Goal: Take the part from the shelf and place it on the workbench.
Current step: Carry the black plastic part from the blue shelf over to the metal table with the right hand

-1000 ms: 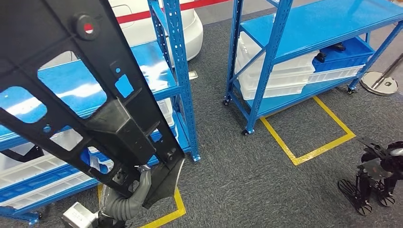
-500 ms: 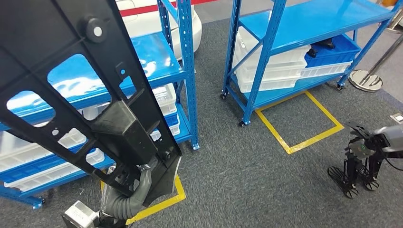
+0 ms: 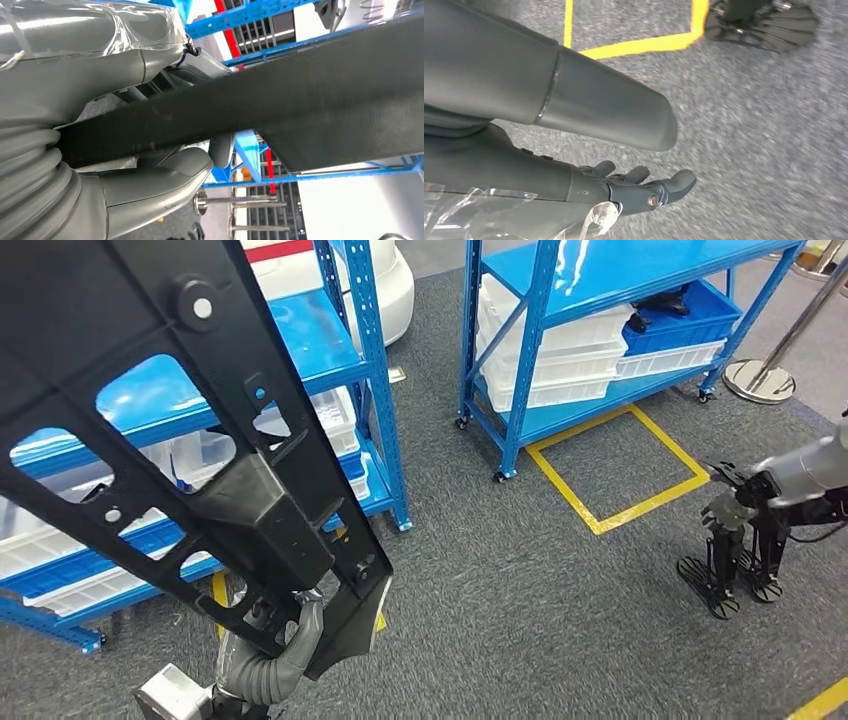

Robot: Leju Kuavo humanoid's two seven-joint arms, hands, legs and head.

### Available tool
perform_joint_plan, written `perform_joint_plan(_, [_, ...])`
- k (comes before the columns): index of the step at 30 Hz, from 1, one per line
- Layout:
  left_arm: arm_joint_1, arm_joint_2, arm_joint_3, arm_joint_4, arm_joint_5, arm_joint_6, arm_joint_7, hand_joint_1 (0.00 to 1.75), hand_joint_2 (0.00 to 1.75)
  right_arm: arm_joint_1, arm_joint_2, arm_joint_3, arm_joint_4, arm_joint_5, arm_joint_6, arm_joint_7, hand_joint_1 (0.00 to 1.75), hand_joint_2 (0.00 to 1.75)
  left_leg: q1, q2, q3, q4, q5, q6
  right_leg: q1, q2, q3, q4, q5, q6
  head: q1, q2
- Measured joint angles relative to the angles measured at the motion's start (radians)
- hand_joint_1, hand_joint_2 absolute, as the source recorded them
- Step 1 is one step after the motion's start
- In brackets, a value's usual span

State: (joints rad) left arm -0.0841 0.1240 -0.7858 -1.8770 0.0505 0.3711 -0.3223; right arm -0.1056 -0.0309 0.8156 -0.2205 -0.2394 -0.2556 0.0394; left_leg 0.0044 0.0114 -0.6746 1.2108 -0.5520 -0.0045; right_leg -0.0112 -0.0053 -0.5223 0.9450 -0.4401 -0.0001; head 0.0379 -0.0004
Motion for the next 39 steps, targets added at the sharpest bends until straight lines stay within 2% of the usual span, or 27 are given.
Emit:
perform_joint_plan(1, [0.000, 0.000, 0.000, 0.000, 0.000, 0.000, 0.000, 1.75, 1.75, 0.000, 0.000, 0.000, 0.000, 0.000, 0.000, 0.002, 0.00, 0.00, 0.001, 0.000, 0.002, 0.041, -0.003, -0.001, 0.000, 0.000, -0.017, 0.001, 0.013, 0.000, 0.000, 0.000])
perform_joint_plan(2, [0.000, 0.000, -0.001, 0.001, 0.000, -0.001, 0.000, 1.75, 1.75, 0.001, 0.000, 0.000, 0.000, -0.002, 0.001, 0.004, 0.00, 0.00, 0.001, 0.000, 0.019, 0.049, 0.017, 0.000, 0.001, 0.001, -0.034, 0.001, 0.026, 0.001, 0.000, 0.000])
perform_joint_plan(3, [0.000, 0.000, -0.002, 0.001, 0.001, -0.002, 0.001, 1.75, 1.75, 0.001, 0.000, 0.000, 0.000, -0.006, 0.002, 0.008, 0.00, 0.00, 0.001, -0.001, 0.055, 0.018, 0.049, 0.004, 0.001, 0.004, -0.050, 0.001, 0.039, 0.002, 0.000, 0.000])
perform_joint_plan(4, [-0.001, 0.000, -0.002, 0.001, 0.001, -0.004, 0.001, 1.75, 1.75, 0.000, 0.001, 0.000, 0.000, -0.012, 0.003, 0.013, 0.00, 0.00, -0.001, -0.008, 0.107, -0.047, 0.074, 0.012, 0.000, 0.008, -0.065, 0.001, 0.051, 0.004, 0.000, 0.000])
perform_joint_plan(6, [-0.004, 0.000, -0.003, 0.001, 0.003, -0.007, 0.004, 1.75, 1.75, -0.004, 0.004, 0.000, 0.000, -0.028, 0.008, 0.020, 0.00, 0.00, -0.008, -0.031, 0.231, -0.225, 0.074, 0.032, 0.002, 0.016, -0.085, 0.001, 0.076, 0.012, 0.000, 0.000])
perform_joint_plan(8, [-0.007, -0.001, -0.004, 0.001, 0.005, -0.010, 0.007, 1.75, 1.75, -0.005, 0.008, -0.001, -0.001, -0.039, 0.012, 0.023, 0.00, 0.00, -0.016, -0.042, 0.290, -0.325, 0.054, 0.044, 0.001, 0.024, -0.095, -0.004, 0.102, 0.023, 0.000, 0.000])
perform_joint_plan(10, [-0.010, -0.001, -0.005, 0.002, 0.008, -0.013, 0.008, 1.75, 1.75, 0.000, 0.007, -0.001, 0.000, -0.045, 0.014, 0.025, 0.00, 0.00, -0.017, -0.030, 0.277, -0.335, 0.071, 0.049, 0.001, 0.033, -0.107, -0.009, 0.116, 0.034, 0.001, 0.000])
perform_joint_plan(11, [-0.011, -0.001, -0.005, 0.002, 0.009, -0.014, 0.008, 1.75, 1.75, 0.002, 0.006, -0.001, 0.001, -0.047, 0.016, 0.026, 0.00, 0.00, -0.015, -0.022, 0.266, -0.337, 0.084, 0.054, 0.001, 0.032, -0.117, 0.006, 0.095, 0.037, 0.002, 0.000])
perform_joint_plan(12, [-0.011, -0.001, -0.006, 0.002, 0.010, -0.015, 0.008, 1.75, 1.75, 0.003, 0.005, -0.001, 0.002, -0.049, 0.017, 0.026, 0.00, 0.00, -0.013, -0.014, 0.252, -0.339, 0.098, 0.059, 0.000, 0.029, -0.132, 0.041, 0.052, 0.040, 0.003, 0.000])
perform_joint_plan(14, [-0.011, -0.001, -0.007, 0.004, 0.012, -0.015, 0.009, 1.75, 1.75, 0.003, 0.005, -0.001, 0.002, -0.053, 0.019, 0.027, 0.00, 0.00, -0.011, 0.001, 0.222, -0.339, 0.123, 0.067, -0.003, 0.020, -0.167, 0.169, -0.065, 0.046, 0.006, 0.000])
perform_joint_plan(15, [-0.011, -0.001, -0.007, 0.005, 0.012, -0.015, 0.009, 1.75, 1.75, 0.004, 0.006, -0.001, 0.002, -0.054, 0.020, 0.027, 0.00, 0.00, -0.011, 0.009, 0.208, -0.336, 0.135, 0.067, -0.004, 0.018, -0.179, 0.240, -0.099, 0.050, 0.006, 0.000])
perform_joint_plan(16, [-0.011, -0.001, -0.008, 0.007, 0.012, -0.015, 0.009, 1.75, 1.75, 0.005, 0.006, -0.001, 0.002, -0.056, 0.022, 0.029, 0.00, 0.00, -0.011, 0.017, 0.192, -0.333, 0.147, 0.066, -0.005, 0.017, -0.184, 0.295, -0.105, 0.055, 0.007, 0.000])
perform_joint_plan(17, [-0.012, -0.001, -0.008, 0.008, 0.013, -0.016, 0.009, 1.75, 1.75, 0.005, 0.005, -0.002, 0.002, -0.058, 0.025, 0.030, 0.00, 0.00, -0.010, 0.026, 0.174, -0.326, 0.157, 0.063, -0.008, 0.015, -0.174, 0.322, -0.084, 0.061, 0.007, 0.000])
perform_joint_plan(19, [-0.012, -0.001, -0.010, 0.011, 0.014, -0.018, 0.010, 1.75, 1.75, 0.003, 0.004, -0.005, 0.002, -0.063, 0.031, 0.033, 0.00, 0.00, -0.006, 0.044, 0.135, -0.304, 0.172, 0.054, -0.015, 0.001, -0.106, 0.277, -0.019, 0.073, 0.007, 0.000])
perform_joint_plan(20, [-0.013, -0.001, -0.011, 0.012, 0.015, -0.019, 0.012, 1.75, 1.75, 0.002, 0.004, -0.007, 0.002, -0.065, 0.034, 0.035, 0.00, 0.00, -0.005, 0.052, 0.116, -0.289, 0.175, 0.049, -0.016, -0.016, -0.053, 0.212, -0.013, 0.080, 0.008, 0.000])
perform_joint_plan(21, [-0.014, -0.001, -0.012, 0.012, 0.016, -0.019, 0.014, 1.75, 1.75, 0.000, 0.004, -0.008, 0.002, -0.065, 0.035, 0.035, 0.00, 0.00, -0.006, 0.060, 0.101, -0.274, 0.178, 0.043, -0.016, -0.029, -0.006, 0.142, -0.025, 0.078, 0.008, 0.000])
perform_joint_plan(23, [-0.017, -0.001, -0.012, 0.013, 0.017, -0.020, 0.016, 1.75, 1.75, -0.004, 0.004, -0.011, 0.003, -0.065, 0.037, 0.036, 0.00, 0.00, -0.008, 0.077, 0.076, -0.255, 0.189, 0.030, -0.010, -0.038, 0.040, 0.046, -0.070, 0.060, 0.007, 0.000])
perform_joint_plan(25, [-0.019, -0.001, -0.014, 0.015, 0.018, -0.022, 0.017, 1.75, 1.75, -0.002, 0.003, -0.014, 0.003, -0.067, 0.040, 0.037, 0.00, 0.00, -0.006, 0.087, 0.058, -0.246, 0.200, 0.017, -0.008, -0.022, 0.025, 0.030, -0.072, 0.031, 0.004, 0.000])
perform_joint_plan(26, [-0.019, -0.002, -0.015, 0.016, 0.019, -0.023, 0.017, 1.75, 1.75, -0.001, 0.003, -0.015, 0.004, -0.068, 0.042, 0.037, 0.00, 0.00, -0.004, 0.076, 0.049, -0.233, 0.185, 0.012, -0.008, -0.014, 0.012, 0.033, -0.062, 0.020, 0.001, 0.000])
perform_joint_plan(27, [-0.018, -0.002, -0.017, 0.017, 0.019, -0.024, 0.017, 1.75, 1.75, 0.000, 0.003, -0.016, 0.004, -0.069, 0.044, 0.038, 0.00, 0.00, -0.001, 0.058, 0.040, -0.203, 0.149, 0.006, -0.008, -0.008, 0.000, 0.033, -0.052, 0.012, -0.001, 0.000])
perform_joint_plan(29, [-0.017, -0.002, -0.018, 0.018, 0.020, -0.024, 0.017, 1.75, 1.75, 0.001, 0.001, -0.016, 0.004, -0.071, 0.047, 0.040, 0.00, 0.00, 0.001, 0.019, 0.013, -0.092, 0.046, 0.000, -0.003, 0.004, -0.023, 0.033, -0.032, 0.001, -0.005, 0.000])
perform_joint_plan(30, [-0.017, -0.002, -0.018, 0.019, 0.020, -0.024, 0.017, 1.75, 1.75, 0.002, 0.001, -0.016, 0.005, -0.072, 0.048, 0.040, 0.00, 0.00, 0.000, 0.012, 0.001, -0.028, 0.009, -0.001, 0.001, 0.011, -0.035, 0.033, -0.021, -0.002, -0.006, 0.000])
perform_joint_plan(31, [-0.016, -0.002, -0.019, 0.019, 0.020, -0.025, 0.017, 1.75, 1.75, 0.003, 0.000, -0.016, 0.005, -0.072, 0.049, 0.040, 0.00, 0.00, -0.001, 0.009, -0.003, 0.020, -0.006, 0.002, 0.005, 0.020, -0.049, 0.033, -0.010, -0.003, -0.007, 0.000])
perform_joint_plan(33, [-0.017, -0.002, -0.019, 0.022, 0.022, -0.028, 0.014, 1.75, 1.75, 0.003, 0.000, -0.016, 0.005, -0.072, 0.051, 0.041, 0.00, 0.00, -0.010, 0.003, 0.028, 0.029, 0.025, 0.018, 0.015, 0.038, -0.075, 0.033, 0.012, -0.004, -0.007, 0.000])
perform_joint_plan(35, [-0.019, -0.003, -0.020, 0.023, 0.026, -0.033, 0.006, 1.75, 1.75, 0.002, 0.002, -0.016, 0.004, -0.073, 0.052, 0.042, 0.00, 0.00, -0.029, -0.013, 0.123, -0.090, 0.067, 0.051, 0.021, 0.055, -0.093, 0.033, 0.032, -0.004, -0.007, 0.000])
perform_joint_plan(37, [-0.024, -0.006, -0.020, 0.024, 0.030, -0.038, -0.001, 1.75, 1.75, 0.001, 0.002, -0.016, 0.004, -0.073, 0.053, 0.043, 0.00, 0.00, -0.046, -0.028, 0.221, -0.237, 0.063, 0.081, 0.020, 0.070, -0.103, 0.031, 0.051, -0.002, -0.006, 0.000])
perform_joint_plan(39, [-0.029, -0.009, -0.021, 0.024, 0.034, -0.041, -0.006, 1.75, 1.75, 0.002, -0.001, -0.016, 0.004, -0.072, 0.053, 0.043, 0.00, 0.00, -0.055, -0.027, 0.254, -0.305, 0.053, 0.092, 0.016, 0.081, -0.110, 0.026, 0.069, 0.001, -0.005, 0.000])
